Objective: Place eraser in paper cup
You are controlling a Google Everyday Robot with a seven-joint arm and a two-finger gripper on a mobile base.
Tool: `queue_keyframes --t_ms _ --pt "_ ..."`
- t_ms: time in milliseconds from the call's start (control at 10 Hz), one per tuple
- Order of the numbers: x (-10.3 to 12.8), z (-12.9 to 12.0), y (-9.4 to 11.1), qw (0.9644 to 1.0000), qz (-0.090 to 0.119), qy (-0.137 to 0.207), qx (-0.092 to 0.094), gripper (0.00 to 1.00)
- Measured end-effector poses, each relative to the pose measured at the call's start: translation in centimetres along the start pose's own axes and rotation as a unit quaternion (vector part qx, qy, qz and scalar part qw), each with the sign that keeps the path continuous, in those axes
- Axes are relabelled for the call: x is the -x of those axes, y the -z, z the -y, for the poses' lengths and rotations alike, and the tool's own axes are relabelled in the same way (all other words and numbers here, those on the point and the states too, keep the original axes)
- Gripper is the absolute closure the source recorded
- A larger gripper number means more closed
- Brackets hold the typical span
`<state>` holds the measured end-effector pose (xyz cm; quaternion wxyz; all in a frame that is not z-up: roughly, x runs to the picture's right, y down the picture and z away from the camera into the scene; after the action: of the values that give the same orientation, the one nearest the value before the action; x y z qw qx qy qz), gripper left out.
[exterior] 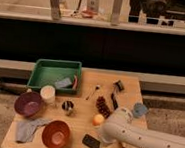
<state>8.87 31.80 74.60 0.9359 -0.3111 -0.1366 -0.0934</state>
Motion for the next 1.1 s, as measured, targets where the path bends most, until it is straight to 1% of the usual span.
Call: queue_keyframes --t_ms 200,300,400,500,600,700,900,1000,1100 --pt "-1.0 -0.5 -0.6 0.9994 0.029 -0.016 -0.001 0.2" --pt "-1.2 -0.8 -1.1 0.9989 0.042 -0.021 0.003 0.2" --pt "-1.2 -1.0 -1.8 0.9981 0.056 -0.023 0.008 0.22" --pt "-1.3 -1.2 -2.0 0.9979 0.059 -0.025 0.009 0.3" --pt "-1.2 -1.4 -2.0 0.9978 0.061 -0.025 0.01 0.39" --pt "-1.2 -1.6 -1.9 0.9975 0.065 -0.027 0.007 0.44" --pt "-1.0 -1.8 -1.3 0.9973 0.068 -0.025 0.003 0.39" --pt "-0.8 -1.9 -1.0 0.9972 0.07 -0.025 0.001 0.38" --pt "-0.8 -2.0 -0.6 0.9972 0.071 -0.024 0.0 0.33"
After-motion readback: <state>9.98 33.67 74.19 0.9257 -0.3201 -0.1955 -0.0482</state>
